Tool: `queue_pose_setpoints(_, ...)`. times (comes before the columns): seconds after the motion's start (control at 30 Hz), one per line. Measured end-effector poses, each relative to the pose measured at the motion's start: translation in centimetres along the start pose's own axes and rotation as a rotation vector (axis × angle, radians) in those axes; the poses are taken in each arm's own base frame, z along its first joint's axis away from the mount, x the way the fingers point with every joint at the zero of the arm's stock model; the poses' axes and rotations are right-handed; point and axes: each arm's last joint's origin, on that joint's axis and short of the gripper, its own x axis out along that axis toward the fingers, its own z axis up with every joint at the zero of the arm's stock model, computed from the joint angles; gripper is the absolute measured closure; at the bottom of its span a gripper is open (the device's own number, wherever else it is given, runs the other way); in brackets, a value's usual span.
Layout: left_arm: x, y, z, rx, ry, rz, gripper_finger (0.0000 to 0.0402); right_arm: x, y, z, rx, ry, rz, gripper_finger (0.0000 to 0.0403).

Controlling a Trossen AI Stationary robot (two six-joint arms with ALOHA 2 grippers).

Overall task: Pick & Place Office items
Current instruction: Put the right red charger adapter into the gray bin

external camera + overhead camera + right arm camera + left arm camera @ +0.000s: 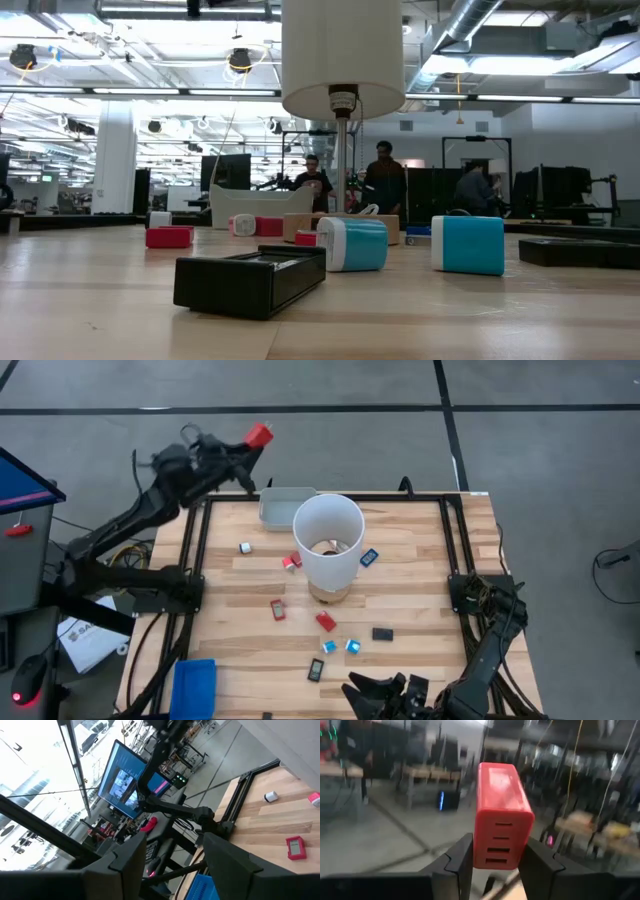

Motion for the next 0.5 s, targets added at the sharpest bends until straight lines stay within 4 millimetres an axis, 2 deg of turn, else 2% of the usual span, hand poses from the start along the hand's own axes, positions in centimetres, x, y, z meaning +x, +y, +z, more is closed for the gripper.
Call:
queue_pose_setpoints(0.13,2.0,3.9,-2.2,-0.007,0.219,0.002,0.0284,0.2,0.1,0.1,0.012,-0.003,-0.002,0.0214)
queue_pose_setpoints(0.23,3.4,6.0,-4.1,-0.006,0.35,0.025,0.0284,0.1,0.1,0.1,0.026,-0.002,-0.002,0.0216)
queue_pose_setpoints(0.33,4.5,7.2,-5.8,-0.011,0.455,0.012,0.0284,0.0,0.2,0.2,0.044,0.0,0.0,0.0216)
queue_pose_setpoints(0.5,6.1,8.1,-9.5,0.044,0.665,0.003,0.0284,0.0,0.3,0.2,0.058,0.0,0.0,0.0217)
